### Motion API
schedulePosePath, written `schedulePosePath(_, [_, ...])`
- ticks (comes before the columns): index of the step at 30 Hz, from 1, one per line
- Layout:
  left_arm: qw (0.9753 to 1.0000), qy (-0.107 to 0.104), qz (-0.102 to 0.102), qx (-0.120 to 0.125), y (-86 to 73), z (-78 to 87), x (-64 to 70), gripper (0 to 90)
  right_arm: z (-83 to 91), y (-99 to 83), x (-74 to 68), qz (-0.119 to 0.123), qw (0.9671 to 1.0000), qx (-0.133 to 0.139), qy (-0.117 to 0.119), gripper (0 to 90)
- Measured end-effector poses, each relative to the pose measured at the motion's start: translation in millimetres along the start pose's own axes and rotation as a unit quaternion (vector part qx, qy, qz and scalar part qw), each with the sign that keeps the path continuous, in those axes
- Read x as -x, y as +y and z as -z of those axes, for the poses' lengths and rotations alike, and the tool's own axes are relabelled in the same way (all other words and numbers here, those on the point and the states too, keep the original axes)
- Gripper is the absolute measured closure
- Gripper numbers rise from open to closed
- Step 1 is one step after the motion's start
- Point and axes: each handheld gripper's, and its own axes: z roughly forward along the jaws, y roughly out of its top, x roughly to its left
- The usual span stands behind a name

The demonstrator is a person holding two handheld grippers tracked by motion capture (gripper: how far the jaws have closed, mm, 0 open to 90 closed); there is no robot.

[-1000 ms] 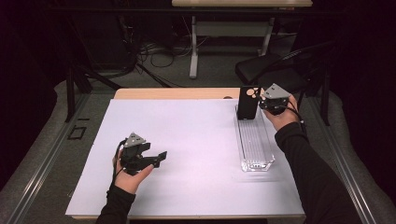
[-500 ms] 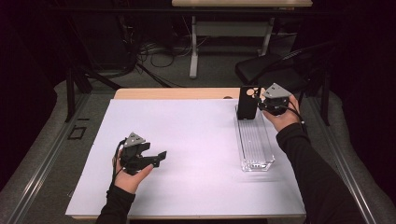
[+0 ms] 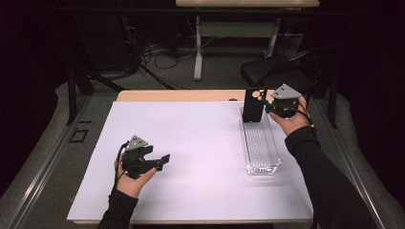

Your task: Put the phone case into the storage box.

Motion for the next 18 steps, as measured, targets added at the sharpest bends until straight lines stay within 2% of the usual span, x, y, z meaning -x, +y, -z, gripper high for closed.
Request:
schedulePosePath(8, [1.0, -0.002, 0.0, -0.003, -0.3, 0.2, 0.0, 23.7, 1.6, 3.6, -4.4, -0.026, 0.9995, -0.011, 0.009, 33.8])
schedulePosePath(12, [1.0, -0.004, 0.004, -0.001, -0.2, 1.1, -0.6, 23.7, 2.8, 6.4, -7.5, -0.032, 0.9993, -0.014, 0.013, 31.2])
schedulePosePath(18, [0.9999, -0.009, 0.011, 0.003, 0.0, 3.2, -1.6, 23.7, 5.5, 10.7, -8.4, -0.066, 0.9973, -0.016, 0.028, 27.9])
